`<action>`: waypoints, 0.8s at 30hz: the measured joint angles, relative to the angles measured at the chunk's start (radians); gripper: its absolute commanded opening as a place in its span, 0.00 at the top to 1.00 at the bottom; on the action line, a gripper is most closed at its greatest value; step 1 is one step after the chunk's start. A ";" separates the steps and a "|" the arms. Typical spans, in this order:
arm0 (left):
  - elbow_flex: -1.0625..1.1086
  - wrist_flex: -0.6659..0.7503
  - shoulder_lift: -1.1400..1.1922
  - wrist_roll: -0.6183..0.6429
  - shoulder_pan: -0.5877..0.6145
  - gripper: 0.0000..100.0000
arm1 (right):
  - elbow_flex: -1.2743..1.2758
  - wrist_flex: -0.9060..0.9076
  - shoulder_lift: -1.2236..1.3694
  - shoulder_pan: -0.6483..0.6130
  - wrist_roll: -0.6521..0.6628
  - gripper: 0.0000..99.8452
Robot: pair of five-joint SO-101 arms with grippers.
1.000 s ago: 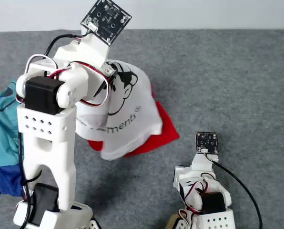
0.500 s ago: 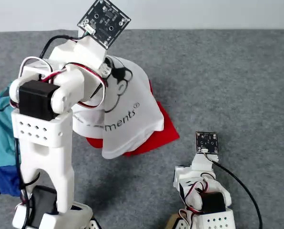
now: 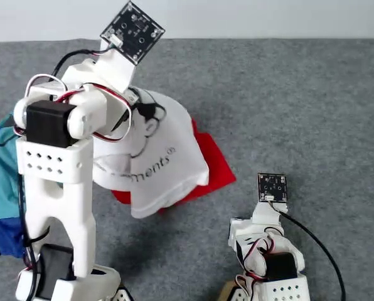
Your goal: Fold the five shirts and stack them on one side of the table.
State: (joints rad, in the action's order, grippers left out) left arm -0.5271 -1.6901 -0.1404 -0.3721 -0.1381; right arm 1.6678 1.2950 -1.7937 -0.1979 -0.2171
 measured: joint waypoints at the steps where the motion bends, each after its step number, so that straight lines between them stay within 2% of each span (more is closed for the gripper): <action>1: 0.000 0.000 0.000 -0.002 0.000 1.00 | 0.000 0.000 0.000 0.000 0.000 0.99; 9: -0.083 0.066 -0.058 -0.002 0.043 0.98 | 0.000 0.000 0.000 0.000 0.000 0.99; 15: 0.034 0.020 -0.026 -0.005 0.044 0.76 | 0.000 0.000 0.000 0.000 0.000 0.99; 19: 0.163 0.008 0.035 -0.005 0.072 0.75 | 0.000 0.000 0.000 0.000 0.000 0.99; 24: 0.133 0.008 0.040 -0.005 0.103 0.75 | 0.000 0.000 0.000 0.000 0.000 0.99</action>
State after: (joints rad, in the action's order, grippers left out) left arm -0.3936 -1.6824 -0.1005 -0.3767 -0.0353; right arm 1.6678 1.2950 -1.7937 -0.1979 -0.2171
